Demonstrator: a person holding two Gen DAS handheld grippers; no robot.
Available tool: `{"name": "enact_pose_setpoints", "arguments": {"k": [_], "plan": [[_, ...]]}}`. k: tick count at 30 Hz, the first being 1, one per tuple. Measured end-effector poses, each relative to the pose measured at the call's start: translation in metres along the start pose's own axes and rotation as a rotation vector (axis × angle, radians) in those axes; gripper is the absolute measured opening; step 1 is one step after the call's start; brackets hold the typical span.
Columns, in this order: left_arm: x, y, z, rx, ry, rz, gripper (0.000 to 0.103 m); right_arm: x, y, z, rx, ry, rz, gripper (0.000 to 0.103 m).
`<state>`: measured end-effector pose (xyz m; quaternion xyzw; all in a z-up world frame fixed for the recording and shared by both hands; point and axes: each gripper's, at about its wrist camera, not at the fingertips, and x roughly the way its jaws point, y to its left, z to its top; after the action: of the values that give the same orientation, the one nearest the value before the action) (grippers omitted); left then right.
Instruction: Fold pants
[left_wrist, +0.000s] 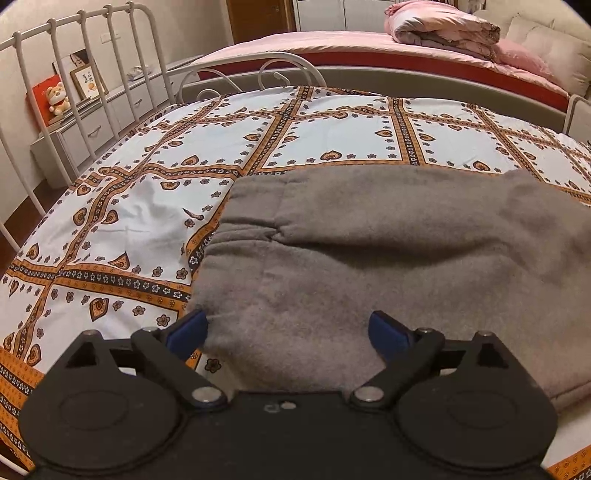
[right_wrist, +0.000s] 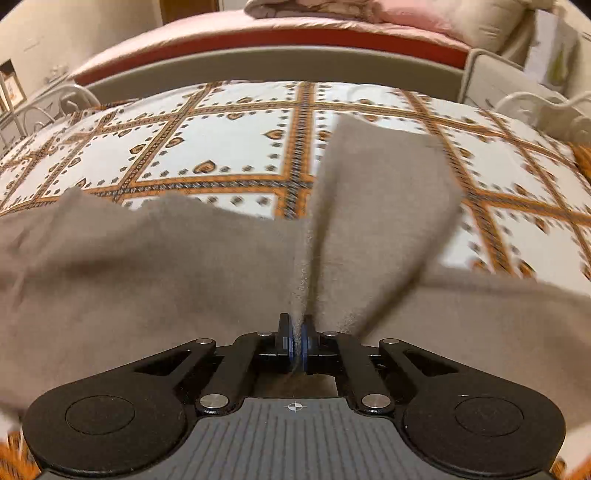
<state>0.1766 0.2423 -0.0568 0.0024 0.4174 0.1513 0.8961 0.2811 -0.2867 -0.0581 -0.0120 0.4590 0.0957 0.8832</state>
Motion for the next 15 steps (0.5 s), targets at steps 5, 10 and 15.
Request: {"name": "enact_pose_setpoints", "arguments": {"k": [5,10,15], "plan": [[-0.001,0.001,-0.001,0.011,-0.002,-0.007,0.090,-0.026,-0.037,-0.064,0.133,0.044,0.061,0.005],[-0.015,0.002,0.005,0.006,-0.057,0.038,0.089,-0.054,-0.032,-0.058,0.095,-0.105,0.008,0.059],[-0.018,-0.012,0.010,0.035,-0.066,-0.001,0.089,-0.057,-0.015,-0.034,-0.069,-0.201,-0.031,0.059]]}}
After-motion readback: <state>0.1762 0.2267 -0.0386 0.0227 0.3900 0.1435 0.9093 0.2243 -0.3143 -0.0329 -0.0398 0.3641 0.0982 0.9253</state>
